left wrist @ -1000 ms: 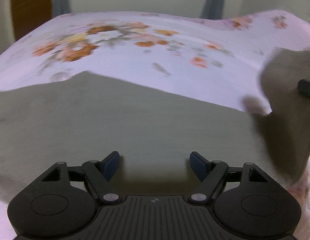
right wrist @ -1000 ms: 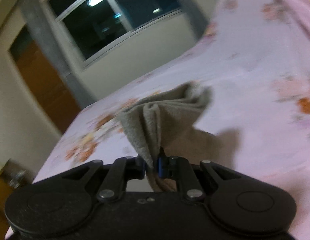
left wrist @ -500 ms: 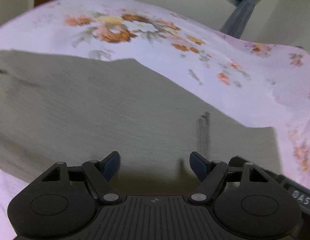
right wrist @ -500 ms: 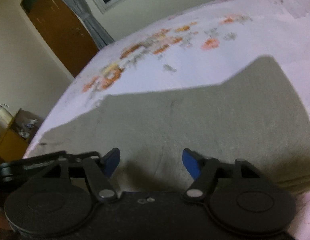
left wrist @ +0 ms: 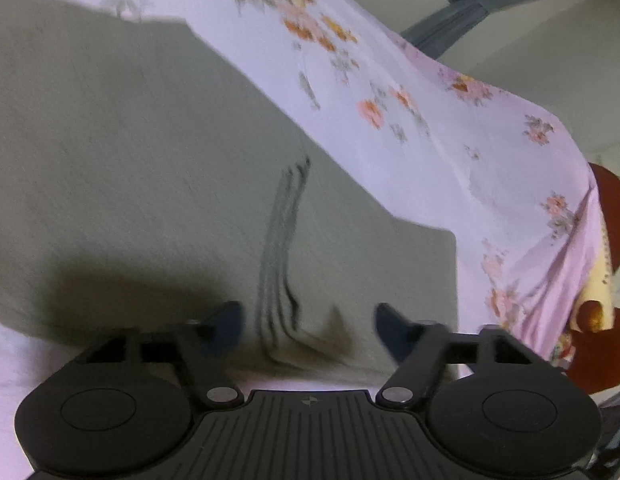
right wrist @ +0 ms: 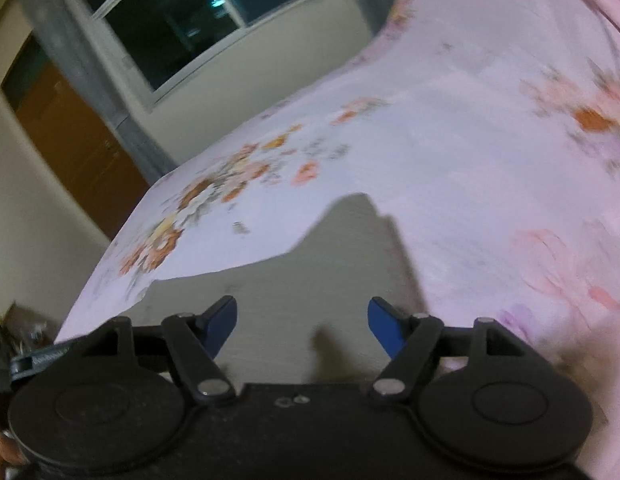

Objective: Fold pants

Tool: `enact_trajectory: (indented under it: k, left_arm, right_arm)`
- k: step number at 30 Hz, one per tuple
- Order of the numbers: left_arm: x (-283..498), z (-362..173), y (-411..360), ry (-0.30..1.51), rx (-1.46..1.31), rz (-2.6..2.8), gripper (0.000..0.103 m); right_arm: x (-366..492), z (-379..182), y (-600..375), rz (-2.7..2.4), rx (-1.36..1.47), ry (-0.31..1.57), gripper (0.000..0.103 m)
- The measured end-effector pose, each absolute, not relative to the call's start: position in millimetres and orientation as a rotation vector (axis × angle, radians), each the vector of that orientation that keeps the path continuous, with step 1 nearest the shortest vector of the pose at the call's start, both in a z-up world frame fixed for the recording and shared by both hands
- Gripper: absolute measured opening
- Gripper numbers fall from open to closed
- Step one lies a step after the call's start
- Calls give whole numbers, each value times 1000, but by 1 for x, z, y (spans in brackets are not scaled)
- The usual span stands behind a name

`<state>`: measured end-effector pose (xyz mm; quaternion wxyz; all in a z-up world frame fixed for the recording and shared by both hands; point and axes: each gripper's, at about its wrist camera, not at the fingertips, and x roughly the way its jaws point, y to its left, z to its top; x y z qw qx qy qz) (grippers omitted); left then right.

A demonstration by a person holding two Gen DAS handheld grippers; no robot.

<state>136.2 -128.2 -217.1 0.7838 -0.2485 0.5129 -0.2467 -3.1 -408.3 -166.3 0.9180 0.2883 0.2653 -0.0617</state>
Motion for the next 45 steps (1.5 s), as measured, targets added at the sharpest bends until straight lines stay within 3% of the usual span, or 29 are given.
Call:
enact_trajectory:
  k: [2, 6, 7, 8, 10, 12, 14, 19, 25, 27, 34, 45]
  left_arm:
    - [137, -225, -135, 1129, -551, -541, 50]
    - [140, -238, -142, 1133, -611, -518, 43]
    - [139, -236, -145, 1121, -595, -515, 22]
    - [138, -233, -149, 1108, -567, -511, 20]
    - [136, -221, -151, 1058, -545, -516, 20]
    - [134, -203, -150, 992, -520, -532, 20]
    - [135, -182, -140, 927, -510, -543, 20]
    - [140, -146, -95, 809, -404, -494, 20]
    - [144, -199, -78, 948, -245, -369, 22]
    - [141, -209, -76, 944, -242, -355, 28]
    - [137, -162, -74, 788, -200, -299, 57]
    - [210, -204, -126, 874, -49, -320, 57]
  right_arm:
    - [-8, -172, -411, -136, 597, 542, 73]
    - [-18, -176, -421, -162, 619, 534, 73]
    - [-20, -176, -424, -172, 627, 530, 73]
    - [-20, -176, -426, -182, 632, 528, 72]
    - [-21, -175, -431, -209, 619, 529, 66]
    - [-17, -172, -432, -239, 580, 538, 44]
    - [-10, -169, -430, -249, 530, 550, 33]
    - [9, -155, -407, -197, 407, 554, 33]
    - [44, -184, -363, -127, 272, 709, 33]
    - [51, -201, -356, -113, 240, 780, 33]
    - [63, -175, -360, -101, 244, 713, 37]
    - [149, -195, -362, -100, 155, 789, 35]
